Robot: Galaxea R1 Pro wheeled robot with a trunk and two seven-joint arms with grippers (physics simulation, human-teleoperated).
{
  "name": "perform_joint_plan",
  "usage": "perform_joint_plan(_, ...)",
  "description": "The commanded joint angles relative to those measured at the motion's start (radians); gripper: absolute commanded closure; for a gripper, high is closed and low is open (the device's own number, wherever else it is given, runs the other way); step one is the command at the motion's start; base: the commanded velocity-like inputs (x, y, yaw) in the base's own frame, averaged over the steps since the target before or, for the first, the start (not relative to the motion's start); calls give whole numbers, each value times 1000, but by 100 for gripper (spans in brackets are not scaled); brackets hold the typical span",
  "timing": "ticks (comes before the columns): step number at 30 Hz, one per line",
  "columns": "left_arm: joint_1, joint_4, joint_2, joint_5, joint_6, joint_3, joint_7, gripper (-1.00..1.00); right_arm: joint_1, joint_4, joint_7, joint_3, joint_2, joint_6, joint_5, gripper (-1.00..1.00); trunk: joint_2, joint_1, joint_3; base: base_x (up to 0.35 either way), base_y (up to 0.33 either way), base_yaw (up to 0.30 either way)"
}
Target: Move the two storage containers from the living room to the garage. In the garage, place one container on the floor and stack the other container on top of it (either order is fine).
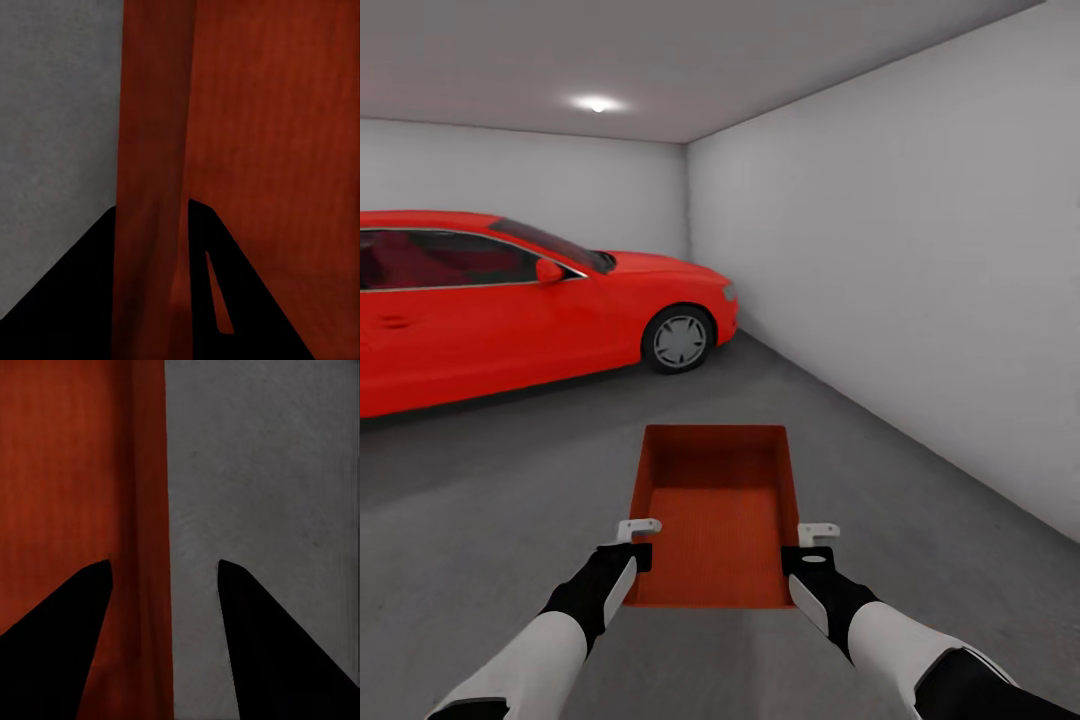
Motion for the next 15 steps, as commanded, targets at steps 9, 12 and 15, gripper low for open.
perform_joint_plan(9, 0, -2, 9, -33, 11, 9, 6, 100, -2, -30, -2, -22, -1, 7, 6, 100, -2, 1, -2, 321, 0, -244)
perform_joint_plan(12, 0, -2, 9, -33, 11, 9, 6, 100, -2, -30, -2, -22, -1, 7, 6, 100, -2, 1, -2, 321, 0, -244)
perform_joint_plan(15, 0, -2, 9, -33, 11, 9, 6, 100, -2, -30, -2, -22, -1, 7, 6, 100, -2, 1, -2, 321, 0, -244)
